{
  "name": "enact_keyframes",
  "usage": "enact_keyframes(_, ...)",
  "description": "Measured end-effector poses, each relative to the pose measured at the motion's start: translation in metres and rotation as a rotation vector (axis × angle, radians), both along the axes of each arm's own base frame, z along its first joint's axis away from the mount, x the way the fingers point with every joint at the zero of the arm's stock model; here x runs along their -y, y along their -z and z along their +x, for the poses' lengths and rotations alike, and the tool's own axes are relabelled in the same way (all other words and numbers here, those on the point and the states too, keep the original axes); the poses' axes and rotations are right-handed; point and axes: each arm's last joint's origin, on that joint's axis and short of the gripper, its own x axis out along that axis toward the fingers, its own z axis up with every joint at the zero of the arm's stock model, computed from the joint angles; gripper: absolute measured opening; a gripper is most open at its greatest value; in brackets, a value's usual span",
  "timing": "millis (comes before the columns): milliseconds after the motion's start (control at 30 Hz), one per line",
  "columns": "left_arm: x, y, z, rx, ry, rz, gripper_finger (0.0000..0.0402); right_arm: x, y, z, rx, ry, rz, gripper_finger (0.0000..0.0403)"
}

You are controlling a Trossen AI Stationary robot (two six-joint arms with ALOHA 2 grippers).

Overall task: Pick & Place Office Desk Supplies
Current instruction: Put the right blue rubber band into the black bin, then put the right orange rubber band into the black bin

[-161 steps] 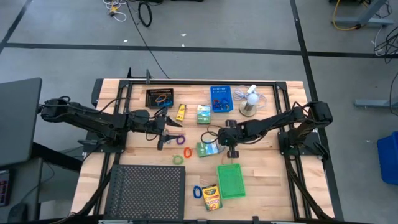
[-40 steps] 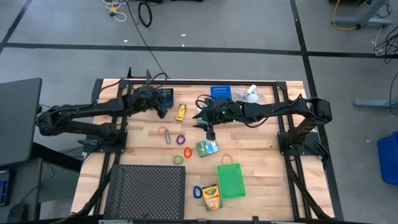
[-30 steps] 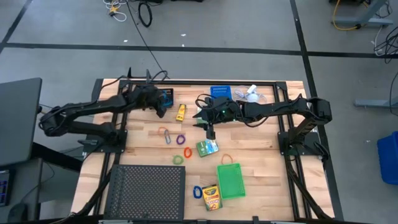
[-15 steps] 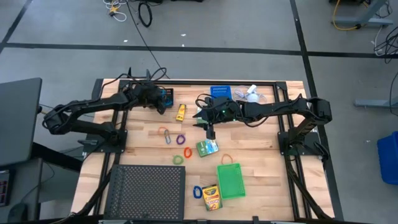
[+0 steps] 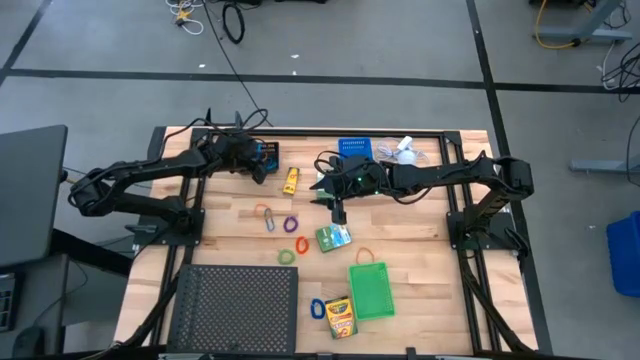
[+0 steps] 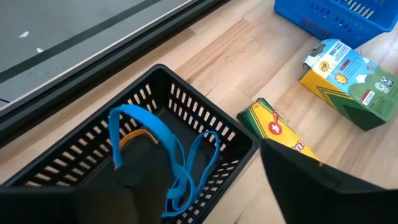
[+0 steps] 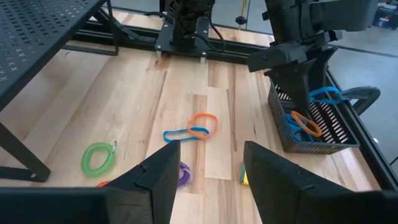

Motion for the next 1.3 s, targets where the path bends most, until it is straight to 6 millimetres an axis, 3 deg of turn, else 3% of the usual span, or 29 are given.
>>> enact_keyframes(167, 0.000, 0.000, 0.000, -0.017, 0.019, 0.017, 0.0294, 0.000, 0.000, 0.000, 0.000, 0.000, 0.000, 0.0185)
enact_keyframes(400, 0.002, 0.000, -0.002, -0.084, 0.039, -0.019, 0.0298, 0.000, 0.000, 0.000, 0.000, -0.007, -0.014, 0.0185)
enact_keyframes(567, 0.001, -0.011, -0.004, -0.186, -0.028, -0.026, 0.0298, 0.000, 0.000, 0.000, 0.000, -0.008, -0.017, 0.0185)
enact_keyframes(933, -0.006, -0.041, 0.004, -0.203, -0.016, 0.003, 0.0298, 0.000, 0.000, 0.000, 0.000, -0.008, -0.017, 0.0185)
enact_keyframes(1133, -0.003, -0.052, 0.020, 0.035, 0.278, -0.010, 0.0298, -0.001, 0.006, -0.003, -0.065, -0.034, 0.009, 0.0185)
enact_keyframes(1300, 0.018, -0.062, 0.040, 0.157, 0.564, 0.055, 0.0298, -0.004, 0.014, -0.008, -0.166, -0.033, 0.036, 0.0185)
